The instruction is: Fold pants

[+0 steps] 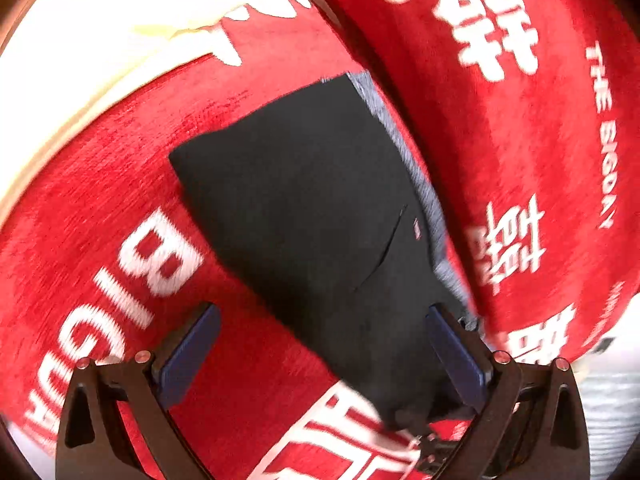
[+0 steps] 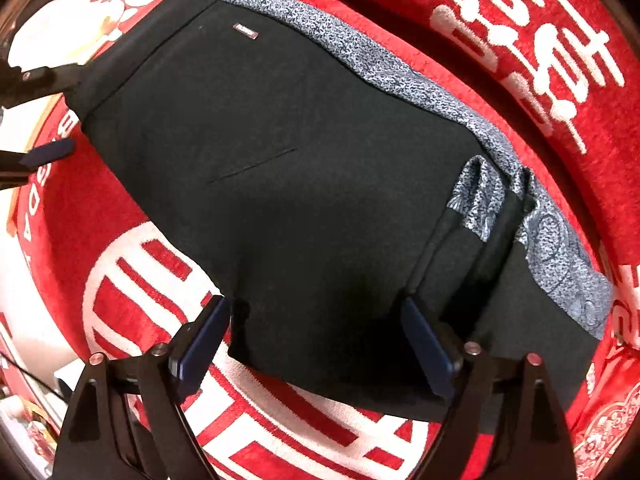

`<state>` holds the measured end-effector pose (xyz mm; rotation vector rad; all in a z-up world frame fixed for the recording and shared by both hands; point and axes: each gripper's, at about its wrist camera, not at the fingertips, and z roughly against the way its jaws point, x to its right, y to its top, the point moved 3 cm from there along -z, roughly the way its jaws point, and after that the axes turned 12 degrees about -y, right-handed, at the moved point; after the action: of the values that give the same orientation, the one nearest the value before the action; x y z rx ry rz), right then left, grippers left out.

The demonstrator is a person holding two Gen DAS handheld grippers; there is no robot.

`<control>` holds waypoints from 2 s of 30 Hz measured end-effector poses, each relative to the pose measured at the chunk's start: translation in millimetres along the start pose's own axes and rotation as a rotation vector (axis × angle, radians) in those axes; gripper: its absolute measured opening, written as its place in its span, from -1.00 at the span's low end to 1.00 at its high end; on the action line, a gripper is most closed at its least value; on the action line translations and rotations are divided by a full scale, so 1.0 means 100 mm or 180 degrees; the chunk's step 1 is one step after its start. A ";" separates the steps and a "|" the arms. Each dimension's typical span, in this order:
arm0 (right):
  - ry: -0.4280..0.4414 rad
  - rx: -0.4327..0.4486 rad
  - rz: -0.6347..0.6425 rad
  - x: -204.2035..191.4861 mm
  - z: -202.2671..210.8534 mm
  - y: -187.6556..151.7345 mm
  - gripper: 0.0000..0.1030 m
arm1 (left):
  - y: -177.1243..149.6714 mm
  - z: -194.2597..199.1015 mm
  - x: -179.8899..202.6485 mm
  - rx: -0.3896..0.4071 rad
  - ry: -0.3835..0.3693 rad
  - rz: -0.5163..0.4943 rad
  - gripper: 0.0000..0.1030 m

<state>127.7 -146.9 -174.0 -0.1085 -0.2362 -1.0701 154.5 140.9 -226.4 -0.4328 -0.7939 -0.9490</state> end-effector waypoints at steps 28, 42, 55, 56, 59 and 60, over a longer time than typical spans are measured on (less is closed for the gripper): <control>0.0586 -0.0015 -0.0438 0.39 0.30 0.33 0.74 | -0.04 -0.55 0.84 0.0145 0.1024 -0.1624 0.59; 0.1165 -0.0131 0.0359 -0.46 0.86 2.02 0.77 | 0.10 -0.48 0.45 0.0162 0.0520 -0.0743 0.59; 0.0954 -0.0110 -0.0035 -0.43 0.74 2.00 0.77 | 0.27 -0.52 0.36 0.0098 0.0212 -0.0153 0.89; 0.0941 -0.0118 -0.0048 -0.40 0.74 1.99 0.77 | 0.28 -0.53 0.36 0.0104 0.0223 -0.0139 0.89; 0.0918 -0.0153 -0.0062 -0.33 0.72 1.97 0.77 | 0.26 -0.52 0.38 0.0196 0.0276 -0.0161 0.81; 0.0907 -0.0171 -0.0065 -0.32 0.71 1.98 0.77 | 0.24 -0.50 0.40 0.0238 0.0410 -0.0249 0.54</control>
<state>277.3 -10.1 -108.3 -0.0011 0.0486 -1.0986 209.1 99.5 -228.0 -0.2745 -0.7307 -1.0063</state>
